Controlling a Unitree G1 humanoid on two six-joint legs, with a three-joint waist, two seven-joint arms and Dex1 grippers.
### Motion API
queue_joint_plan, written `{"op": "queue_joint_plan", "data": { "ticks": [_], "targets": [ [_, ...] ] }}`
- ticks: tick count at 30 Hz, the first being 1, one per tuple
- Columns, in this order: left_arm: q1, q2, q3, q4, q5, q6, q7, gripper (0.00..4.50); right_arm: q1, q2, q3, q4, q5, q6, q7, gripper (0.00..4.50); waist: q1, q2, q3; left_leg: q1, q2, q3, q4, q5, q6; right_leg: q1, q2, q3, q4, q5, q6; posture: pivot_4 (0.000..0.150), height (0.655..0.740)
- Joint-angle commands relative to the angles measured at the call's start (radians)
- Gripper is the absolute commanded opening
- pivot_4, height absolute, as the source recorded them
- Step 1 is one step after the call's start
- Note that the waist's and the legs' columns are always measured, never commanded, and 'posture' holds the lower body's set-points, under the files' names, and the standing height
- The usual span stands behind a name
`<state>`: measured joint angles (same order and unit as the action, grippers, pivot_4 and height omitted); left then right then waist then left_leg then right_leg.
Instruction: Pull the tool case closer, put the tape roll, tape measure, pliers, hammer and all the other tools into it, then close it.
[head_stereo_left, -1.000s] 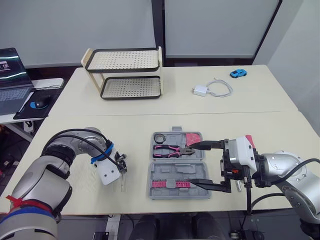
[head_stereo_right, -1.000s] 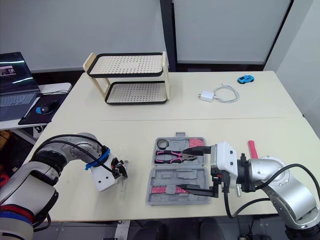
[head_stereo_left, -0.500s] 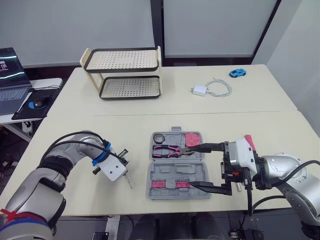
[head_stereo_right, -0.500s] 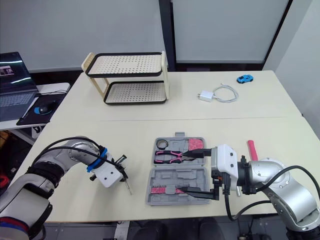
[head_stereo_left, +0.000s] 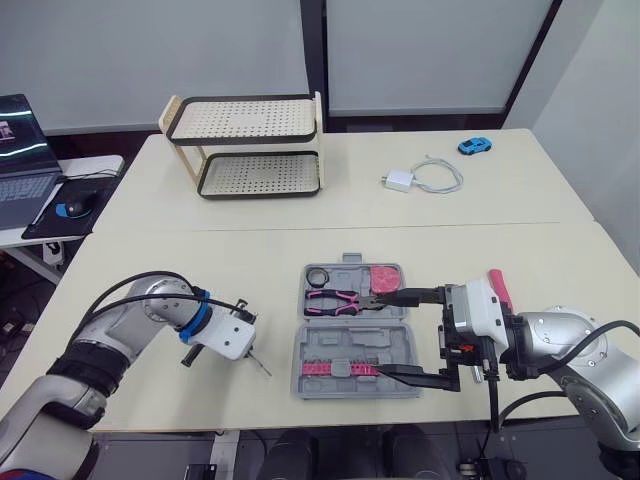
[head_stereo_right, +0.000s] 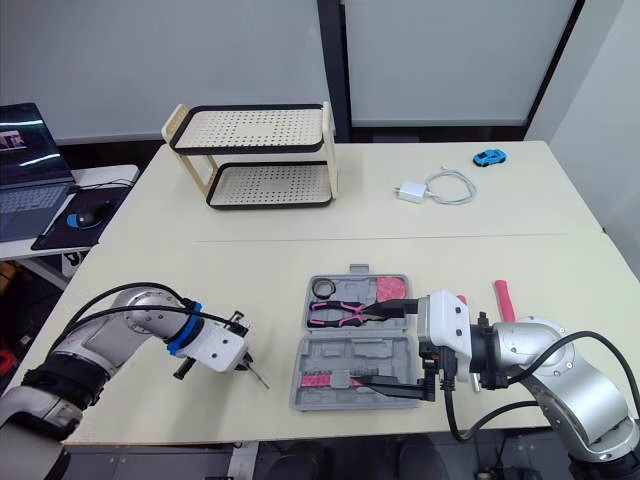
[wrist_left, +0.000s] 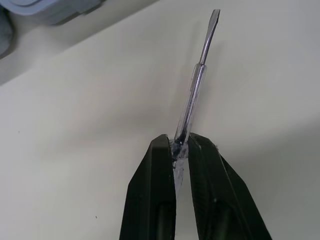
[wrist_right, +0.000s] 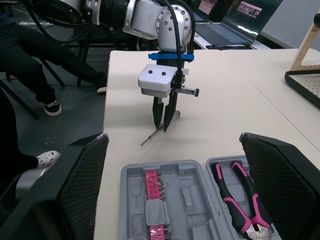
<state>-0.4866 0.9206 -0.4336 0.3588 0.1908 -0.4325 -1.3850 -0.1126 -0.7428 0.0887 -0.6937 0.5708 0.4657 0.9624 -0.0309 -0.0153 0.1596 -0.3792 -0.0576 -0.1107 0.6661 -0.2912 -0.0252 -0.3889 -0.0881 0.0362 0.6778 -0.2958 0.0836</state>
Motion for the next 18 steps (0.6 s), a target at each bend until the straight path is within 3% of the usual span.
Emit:
{"op": "queue_joint_plan", "data": {
  "ticks": [1,9,18],
  "targets": [
    [0.029,0.035,0.068,-0.103,-0.029,0.138,0.01,0.1,-0.011,0.001,-0.005,-0.024,0.006,-0.018,0.002,4.5,-0.001,0.0,0.0,0.0,0.0,0.0,0.0,0.0,0.0,0.0,0.0,0.0,0.0,0.0,0.0,0.15,0.74],
    [0.162,0.082,0.187,-0.363,-0.067,0.517,0.047,0.1,-0.01,0.001,0.0,-0.021,0.002,-0.027,0.005,4.5,-0.001,-0.001,0.001,0.0,0.002,0.0,-0.001,0.0,0.0,0.0,0.0,0.0,0.0,0.0,0.0,0.15,0.74],
    [0.267,0.056,0.268,-0.636,-0.183,1.117,0.123,0.1,-0.026,0.012,0.015,-0.004,-0.004,-0.037,0.004,4.5,-0.001,-0.002,0.001,0.0,0.002,0.0,-0.001,0.0,0.0,0.0,0.0,0.0,0.0,0.0,0.0,0.15,0.74]
  ]
}}
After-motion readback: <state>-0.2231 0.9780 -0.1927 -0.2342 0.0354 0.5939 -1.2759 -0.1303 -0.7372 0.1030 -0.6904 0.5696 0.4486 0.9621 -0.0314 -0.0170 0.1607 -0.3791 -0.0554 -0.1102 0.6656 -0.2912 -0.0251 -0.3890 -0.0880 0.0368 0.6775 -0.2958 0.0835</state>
